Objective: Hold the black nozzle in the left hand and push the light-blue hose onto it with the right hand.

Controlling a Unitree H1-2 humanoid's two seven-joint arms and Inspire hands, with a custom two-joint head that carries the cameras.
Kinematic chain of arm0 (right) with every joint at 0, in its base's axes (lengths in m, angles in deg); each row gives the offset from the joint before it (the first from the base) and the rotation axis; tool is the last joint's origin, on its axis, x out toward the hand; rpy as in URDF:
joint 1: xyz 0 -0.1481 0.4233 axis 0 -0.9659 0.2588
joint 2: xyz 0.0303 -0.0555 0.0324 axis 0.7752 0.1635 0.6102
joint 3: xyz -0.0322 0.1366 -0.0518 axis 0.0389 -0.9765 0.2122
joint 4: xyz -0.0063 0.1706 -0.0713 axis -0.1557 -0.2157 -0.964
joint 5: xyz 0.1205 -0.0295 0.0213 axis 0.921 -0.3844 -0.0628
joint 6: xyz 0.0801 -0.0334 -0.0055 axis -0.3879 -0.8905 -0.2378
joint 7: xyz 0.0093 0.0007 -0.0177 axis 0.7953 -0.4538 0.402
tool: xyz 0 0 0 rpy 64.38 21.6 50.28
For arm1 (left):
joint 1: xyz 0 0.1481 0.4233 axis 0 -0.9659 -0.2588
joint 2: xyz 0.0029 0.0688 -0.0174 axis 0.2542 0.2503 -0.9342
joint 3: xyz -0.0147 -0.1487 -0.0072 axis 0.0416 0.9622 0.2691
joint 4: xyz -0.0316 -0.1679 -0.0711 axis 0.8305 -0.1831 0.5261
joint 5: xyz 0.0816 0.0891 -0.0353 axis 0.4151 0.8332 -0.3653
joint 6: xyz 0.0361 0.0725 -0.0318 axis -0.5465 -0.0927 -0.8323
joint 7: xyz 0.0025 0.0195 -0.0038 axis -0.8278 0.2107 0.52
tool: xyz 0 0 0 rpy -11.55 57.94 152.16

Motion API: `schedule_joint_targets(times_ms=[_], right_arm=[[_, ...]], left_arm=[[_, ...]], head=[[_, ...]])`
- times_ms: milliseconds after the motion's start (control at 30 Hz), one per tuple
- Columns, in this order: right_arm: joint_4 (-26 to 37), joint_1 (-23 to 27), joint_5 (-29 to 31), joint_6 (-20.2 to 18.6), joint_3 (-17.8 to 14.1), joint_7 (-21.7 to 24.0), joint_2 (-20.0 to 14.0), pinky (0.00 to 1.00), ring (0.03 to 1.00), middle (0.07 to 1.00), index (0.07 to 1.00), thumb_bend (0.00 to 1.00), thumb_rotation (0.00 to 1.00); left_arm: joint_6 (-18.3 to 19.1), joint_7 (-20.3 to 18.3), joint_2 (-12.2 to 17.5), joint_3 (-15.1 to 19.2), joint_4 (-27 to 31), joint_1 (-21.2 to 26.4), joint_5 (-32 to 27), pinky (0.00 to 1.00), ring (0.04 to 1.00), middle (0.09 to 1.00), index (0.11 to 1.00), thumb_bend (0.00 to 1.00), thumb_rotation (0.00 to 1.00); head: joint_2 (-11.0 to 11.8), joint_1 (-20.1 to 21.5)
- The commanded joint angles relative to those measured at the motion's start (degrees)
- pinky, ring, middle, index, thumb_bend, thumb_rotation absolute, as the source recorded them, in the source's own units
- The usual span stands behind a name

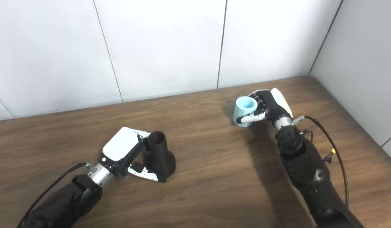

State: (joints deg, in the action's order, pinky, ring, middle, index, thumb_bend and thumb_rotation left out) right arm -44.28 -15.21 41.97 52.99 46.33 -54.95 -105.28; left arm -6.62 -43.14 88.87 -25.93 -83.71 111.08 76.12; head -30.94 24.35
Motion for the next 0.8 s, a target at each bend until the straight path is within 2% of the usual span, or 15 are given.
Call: schedule_joint_targets(times_ms=[0, 133, 367, 500, 600, 700, 767], right_arm=[[0.46, 3.22, -0.52, 3.20, -0.51, -2.19, -1.07, 0.47, 0.464, 0.507, 0.474, 0.52, 0.00], [0.49, 3.02, -0.30, 3.91, -0.40, -2.31, -0.95, 0.47, 0.463, 0.504, 0.476, 0.52, 0.00], [2.67, 2.23, -0.10, 3.13, -0.72, -1.98, -1.03, 0.45, 0.455, 0.496, 0.487, 0.52, 0.00], [9.14, 2.10, 0.20, 1.73, -0.68, -0.49, -0.75, 0.48, 0.476, 0.509, 0.468, 0.52, 0.00], [16.55, 2.64, 1.99, -1.36, -0.78, 2.44, 0.18, 0.37, 0.419, 0.491, 0.516, 0.52, 0.00], [21.40, 3.63, 3.82, -0.13, -1.07, 3.10, 1.96, 0.32, 0.390, 0.480, 0.542, 0.51, 0.00], [25.07, 4.51, 4.43, -1.11, -0.92, 3.42, 3.49, 0.30, 0.389, 0.476, 0.542, 0.51, 0.00]], left_arm=[[0.97, -7.80, 4.27, -4.70, -7.70, -11.27, 3.89, 0.35, 0.402, 0.432, 0.524, 0.50, 0.00], [1.13, -8.34, 4.36, -4.52, -7.28, -11.26, 3.93, 0.36, 0.397, 0.434, 0.528, 0.50, 0.00], [0.90, -6.35, 3.90, -4.93, -7.85, -11.19, 4.55, 0.32, 0.395, 0.428, 0.518, 0.50, 0.00], [0.83, -4.82, 3.72, -5.51, -8.08, -11.12, 5.28, 0.33, 0.386, 0.429, 0.526, 0.50, 0.00], [1.19, -5.47, 3.46, -5.35, -8.16, -11.17, 5.49, 0.33, 0.388, 0.428, 0.523, 0.50, 0.00], [1.37, -6.22, 3.16, -5.11, -8.15, -11.26, 4.99, 0.35, 0.385, 0.431, 0.528, 0.50, 0.00], [1.37, -6.30, 2.93, -4.83, -8.07, -11.39, 4.55, 0.35, 0.385, 0.432, 0.530, 0.50, 0.00]], head=[[-0.07, 0.03], [-0.10, 0.05], [-0.22, -0.21], [-0.60, -1.10], [-0.90, -1.91], [-1.18, -2.93], [-1.39, -3.52]])
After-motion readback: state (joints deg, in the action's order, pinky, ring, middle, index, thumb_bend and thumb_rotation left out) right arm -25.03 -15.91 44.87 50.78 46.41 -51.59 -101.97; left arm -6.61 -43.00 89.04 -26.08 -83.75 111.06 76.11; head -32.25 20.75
